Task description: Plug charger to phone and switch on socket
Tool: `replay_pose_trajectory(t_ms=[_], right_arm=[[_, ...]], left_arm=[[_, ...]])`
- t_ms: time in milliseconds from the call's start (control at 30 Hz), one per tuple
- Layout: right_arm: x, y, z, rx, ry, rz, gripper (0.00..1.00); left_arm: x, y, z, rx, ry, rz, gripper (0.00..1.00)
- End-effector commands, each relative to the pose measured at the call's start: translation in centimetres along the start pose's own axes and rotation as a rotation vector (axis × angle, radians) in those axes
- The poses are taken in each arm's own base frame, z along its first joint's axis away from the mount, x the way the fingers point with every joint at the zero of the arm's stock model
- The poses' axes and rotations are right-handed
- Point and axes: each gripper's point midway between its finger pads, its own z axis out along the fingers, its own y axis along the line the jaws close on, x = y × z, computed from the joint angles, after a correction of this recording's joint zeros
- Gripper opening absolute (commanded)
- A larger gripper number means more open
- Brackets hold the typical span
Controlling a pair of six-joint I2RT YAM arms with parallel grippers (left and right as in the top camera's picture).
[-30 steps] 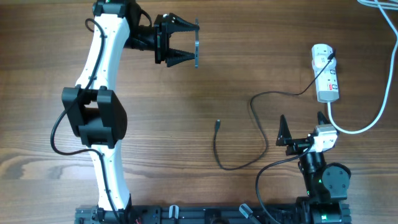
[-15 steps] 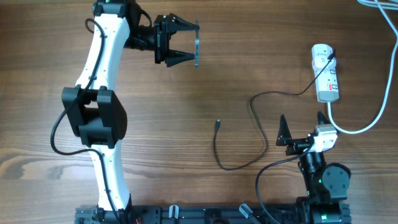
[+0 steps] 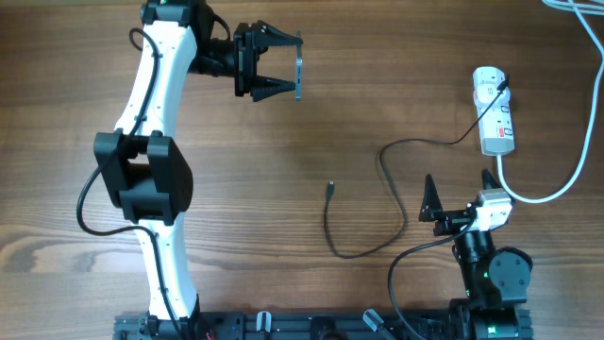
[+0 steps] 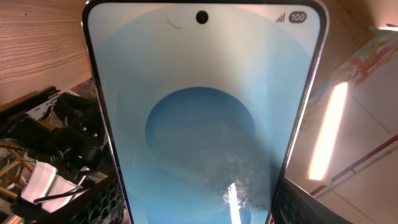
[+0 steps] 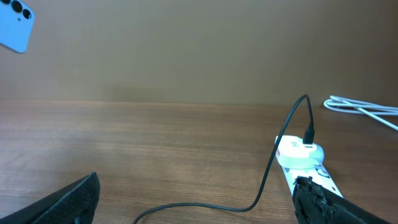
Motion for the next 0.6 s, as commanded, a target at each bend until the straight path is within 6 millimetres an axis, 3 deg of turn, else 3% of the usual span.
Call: replay_pose_trajectory(t_ms=[0, 567], right_arm=[[-0.15, -0.12, -0.03, 0.009, -0.008, -0.012, 1.0], [-0.15, -0.12, -0.03, 0.009, -0.008, -0.012, 1.0]], left_arm=[[2.22, -2.37, -0.52, 0.057, 0.015, 0.06, 0.7], [2.14, -2.2, -0.46, 0.046, 0.01, 0.112, 0.71]])
